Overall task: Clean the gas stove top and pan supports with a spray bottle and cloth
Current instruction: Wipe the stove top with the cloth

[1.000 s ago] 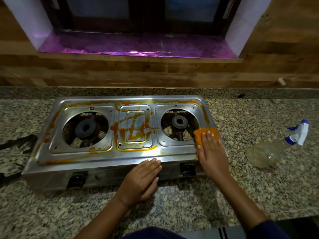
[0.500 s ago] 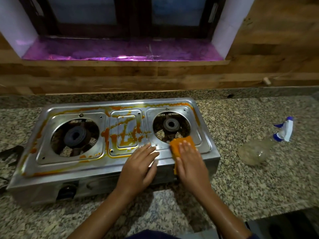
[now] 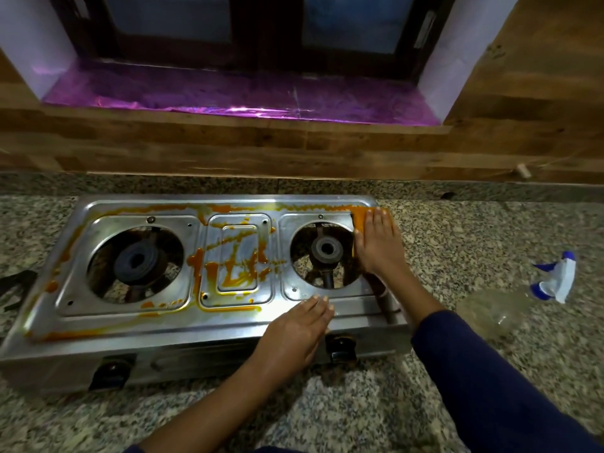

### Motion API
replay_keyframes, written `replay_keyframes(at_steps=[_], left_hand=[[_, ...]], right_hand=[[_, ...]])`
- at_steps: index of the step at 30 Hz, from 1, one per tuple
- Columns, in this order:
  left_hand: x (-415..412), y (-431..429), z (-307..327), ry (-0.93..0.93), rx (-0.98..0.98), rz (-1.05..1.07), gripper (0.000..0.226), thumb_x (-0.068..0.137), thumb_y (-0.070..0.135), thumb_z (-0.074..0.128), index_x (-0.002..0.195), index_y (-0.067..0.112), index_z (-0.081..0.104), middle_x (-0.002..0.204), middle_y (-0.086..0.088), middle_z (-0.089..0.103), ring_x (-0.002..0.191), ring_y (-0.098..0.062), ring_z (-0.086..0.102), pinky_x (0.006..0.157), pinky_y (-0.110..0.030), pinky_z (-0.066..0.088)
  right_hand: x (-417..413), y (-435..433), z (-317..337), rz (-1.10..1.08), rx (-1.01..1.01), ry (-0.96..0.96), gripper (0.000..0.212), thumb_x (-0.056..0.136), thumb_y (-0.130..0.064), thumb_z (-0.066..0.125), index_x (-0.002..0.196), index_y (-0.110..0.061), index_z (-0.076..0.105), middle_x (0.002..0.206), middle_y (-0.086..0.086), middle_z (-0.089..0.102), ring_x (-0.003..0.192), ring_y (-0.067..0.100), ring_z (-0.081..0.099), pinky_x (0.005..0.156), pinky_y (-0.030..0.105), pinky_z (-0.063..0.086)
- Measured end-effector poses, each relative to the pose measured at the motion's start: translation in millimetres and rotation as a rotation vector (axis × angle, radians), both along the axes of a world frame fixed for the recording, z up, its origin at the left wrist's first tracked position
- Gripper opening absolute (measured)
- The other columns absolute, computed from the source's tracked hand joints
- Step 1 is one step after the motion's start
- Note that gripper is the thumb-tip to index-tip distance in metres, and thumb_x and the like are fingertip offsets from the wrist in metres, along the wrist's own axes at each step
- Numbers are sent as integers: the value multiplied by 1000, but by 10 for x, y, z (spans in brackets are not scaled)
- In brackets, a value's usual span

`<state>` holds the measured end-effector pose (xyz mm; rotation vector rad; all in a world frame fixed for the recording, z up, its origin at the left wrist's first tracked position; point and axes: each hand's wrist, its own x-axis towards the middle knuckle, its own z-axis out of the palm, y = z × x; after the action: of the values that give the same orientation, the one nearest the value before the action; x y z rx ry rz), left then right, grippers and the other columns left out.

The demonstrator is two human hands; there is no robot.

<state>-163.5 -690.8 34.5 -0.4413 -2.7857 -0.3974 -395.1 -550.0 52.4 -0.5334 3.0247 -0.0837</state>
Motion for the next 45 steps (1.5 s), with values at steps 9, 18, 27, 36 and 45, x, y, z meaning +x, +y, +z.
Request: replay_keyframes(at_steps=[9,18,27,36,45], left_hand=[[25,10,-50,-8,19,4,42,97,26,41,129,11,64,134,-7,62,125,-21,57,110,-27,33],[41,43,-70,-12,39,38,39,95,24,50,130,12,62,137,-6,60,129,-21,53,118,-25,17],[478,-434,4,24,125,107,40,97,22,56,135,7,57,146,-7,51,142,-21,38,115,-38,34],[1543,-1272,-170,32,36,460,45,100,26,43,137,2,51,147,-11,48,143,-25,36,116,-45,31],[1543,-1306,-275,113,99,422,45,96,20,49,137,4,52,147,-11,47,142,-26,38,115,-46,32]], right_hand=[[-666,-532,89,278,-21,-117,64,105,-45,15,156,-10,1,164,10,-5,151,23,-6,121,42,-4],[-358,-1622,82,525,-91,-110,60,105,-43,20,155,-11,14,164,9,9,152,22,2,120,42,-3],[54,-1843,15,965,-113,-122,56,106,-38,22,157,-17,10,164,5,6,152,18,2,121,38,-2],[1293,-936,56,792,-194,-234,64,99,-50,9,156,-20,14,164,-3,8,151,10,0,123,35,-1],[1903,-1979,13,205,-198,-234,67,103,-39,21,154,-2,-2,163,15,-8,150,28,-12,121,43,-9]])
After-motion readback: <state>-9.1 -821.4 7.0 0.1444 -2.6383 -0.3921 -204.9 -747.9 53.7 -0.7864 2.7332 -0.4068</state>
